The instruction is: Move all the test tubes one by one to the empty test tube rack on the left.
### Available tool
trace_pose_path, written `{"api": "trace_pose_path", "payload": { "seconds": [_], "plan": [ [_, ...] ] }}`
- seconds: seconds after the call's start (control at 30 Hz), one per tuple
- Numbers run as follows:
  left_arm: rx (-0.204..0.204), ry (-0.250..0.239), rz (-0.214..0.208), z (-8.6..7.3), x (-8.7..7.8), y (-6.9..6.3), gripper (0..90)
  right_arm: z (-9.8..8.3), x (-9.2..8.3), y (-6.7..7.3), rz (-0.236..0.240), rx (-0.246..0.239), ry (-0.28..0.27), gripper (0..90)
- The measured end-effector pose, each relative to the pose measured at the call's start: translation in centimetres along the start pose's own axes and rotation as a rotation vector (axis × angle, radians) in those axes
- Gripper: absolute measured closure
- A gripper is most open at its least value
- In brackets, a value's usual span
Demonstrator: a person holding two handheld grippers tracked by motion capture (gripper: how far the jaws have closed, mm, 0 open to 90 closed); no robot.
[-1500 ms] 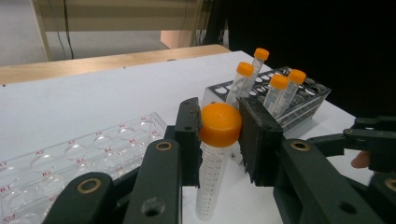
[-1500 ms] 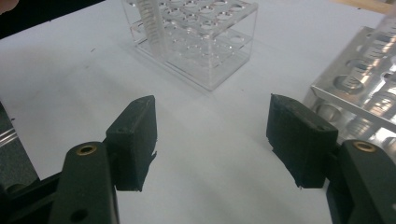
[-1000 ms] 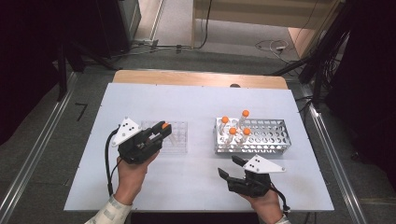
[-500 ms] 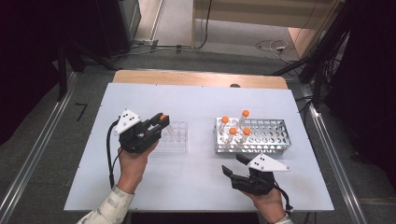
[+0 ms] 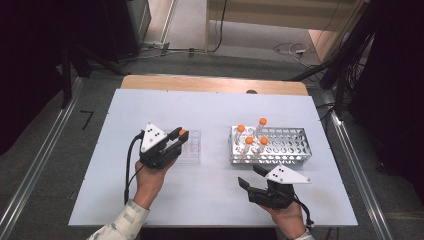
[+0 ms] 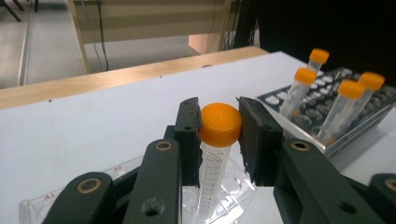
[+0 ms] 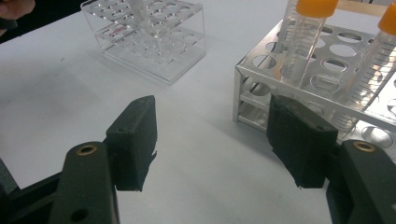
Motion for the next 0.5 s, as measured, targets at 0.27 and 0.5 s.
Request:
{"api": "trace_pose_path", "payload": {
  "seconds": [0.27, 0.5],
  "plan": [
    [0.062, 0.035, 0.03, -1.4, 0.7, -0.5, 69.5, 0.0, 0.0, 0.0, 0.0, -0.004, -0.002, 32.3],
    [0.039, 0.03, 0.016, -1.5, 0.6, -0.4, 68.6, -0.1, 0.1, -0.1, -0.004, -0.001, 0.002, 32.3]
  ]
}}
Point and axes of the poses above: each handheld gripper's, and its own axes: x roughly forward along the jaws, z roughly out of its top, y roughly to its left, the point moved 9 cm from there along x, roughly forward along the jaws, and after that the axes turned 1 degree about y, right-handed, at the moved point
